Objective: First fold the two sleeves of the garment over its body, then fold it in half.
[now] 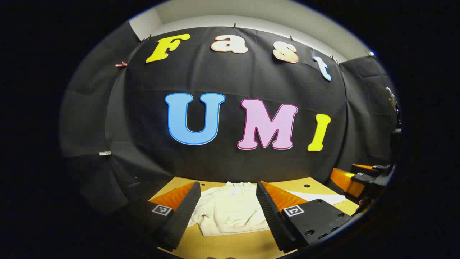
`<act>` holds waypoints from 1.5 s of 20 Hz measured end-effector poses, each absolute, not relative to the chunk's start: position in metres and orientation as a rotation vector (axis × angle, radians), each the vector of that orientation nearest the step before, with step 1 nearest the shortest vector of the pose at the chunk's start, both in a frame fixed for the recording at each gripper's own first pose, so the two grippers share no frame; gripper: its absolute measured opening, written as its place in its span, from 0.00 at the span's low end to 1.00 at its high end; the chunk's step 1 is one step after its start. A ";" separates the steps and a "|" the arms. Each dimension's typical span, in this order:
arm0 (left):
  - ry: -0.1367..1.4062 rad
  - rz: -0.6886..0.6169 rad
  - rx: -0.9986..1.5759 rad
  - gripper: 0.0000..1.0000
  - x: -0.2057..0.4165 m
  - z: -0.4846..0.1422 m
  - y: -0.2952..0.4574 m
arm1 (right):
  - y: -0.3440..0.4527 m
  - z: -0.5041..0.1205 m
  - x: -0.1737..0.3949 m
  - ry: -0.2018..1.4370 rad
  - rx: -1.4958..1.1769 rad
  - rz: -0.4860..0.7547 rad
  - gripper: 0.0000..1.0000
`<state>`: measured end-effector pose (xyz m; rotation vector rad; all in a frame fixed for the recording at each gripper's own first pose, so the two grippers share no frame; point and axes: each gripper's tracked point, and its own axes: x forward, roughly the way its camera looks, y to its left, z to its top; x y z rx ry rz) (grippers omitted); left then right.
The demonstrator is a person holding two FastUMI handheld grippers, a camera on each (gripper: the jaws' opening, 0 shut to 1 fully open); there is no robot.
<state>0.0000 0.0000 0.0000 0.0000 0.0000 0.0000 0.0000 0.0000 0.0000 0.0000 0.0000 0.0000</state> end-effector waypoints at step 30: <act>0.074 0.017 0.056 0.97 0.048 -0.028 -0.033 | -0.081 -0.055 0.092 0.113 -0.021 -0.029 0.98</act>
